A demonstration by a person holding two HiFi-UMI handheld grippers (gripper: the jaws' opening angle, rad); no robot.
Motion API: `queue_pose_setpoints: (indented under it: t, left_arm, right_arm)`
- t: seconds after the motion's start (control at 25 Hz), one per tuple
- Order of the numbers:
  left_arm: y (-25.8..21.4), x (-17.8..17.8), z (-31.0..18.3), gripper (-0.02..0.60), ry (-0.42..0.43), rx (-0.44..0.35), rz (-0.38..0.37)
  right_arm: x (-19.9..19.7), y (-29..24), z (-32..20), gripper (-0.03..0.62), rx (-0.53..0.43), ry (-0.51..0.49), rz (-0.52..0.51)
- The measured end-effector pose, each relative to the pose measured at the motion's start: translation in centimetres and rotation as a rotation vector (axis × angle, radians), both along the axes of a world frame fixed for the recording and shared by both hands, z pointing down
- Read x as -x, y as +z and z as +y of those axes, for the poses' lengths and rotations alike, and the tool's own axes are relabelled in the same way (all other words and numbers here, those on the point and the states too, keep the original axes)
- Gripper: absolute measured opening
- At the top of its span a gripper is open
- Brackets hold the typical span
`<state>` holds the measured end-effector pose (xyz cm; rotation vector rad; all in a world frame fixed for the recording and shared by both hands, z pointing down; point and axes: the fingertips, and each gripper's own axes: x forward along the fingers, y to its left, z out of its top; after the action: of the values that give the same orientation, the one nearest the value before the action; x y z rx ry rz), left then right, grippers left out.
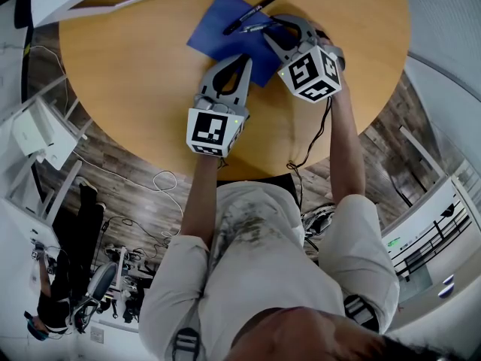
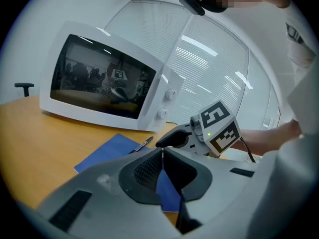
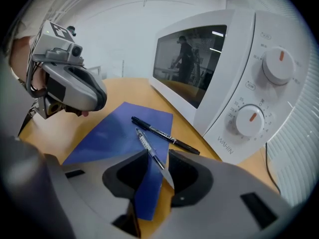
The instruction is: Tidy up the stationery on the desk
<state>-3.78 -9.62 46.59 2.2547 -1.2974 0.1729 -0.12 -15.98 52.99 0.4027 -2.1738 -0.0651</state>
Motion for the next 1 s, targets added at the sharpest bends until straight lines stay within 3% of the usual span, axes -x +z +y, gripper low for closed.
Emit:
queue_pose_setpoints:
  t: [0.36, 0.8, 1.0]
  left_arm:
    - [0.24, 0.25, 0.46, 0.017, -0.004, 0.004, 0.009]
    - [-0.42, 0.24, 0.45, 0.017, -0.004, 0.001, 0.017]
    - [-0.22, 0.36, 0.74, 0.017, -0.004, 0.001, 0.021]
  right_arm:
    - [0.09, 0.36, -0.23, 0.176, 0.072, -0.002, -0.03]
    - [-0.23, 0.1, 0.41, 0.126, 0.116, 0.021, 0.036]
    - [-0.02, 0.59, 0.4, 0.127, 0.066, 0.027, 0.031]
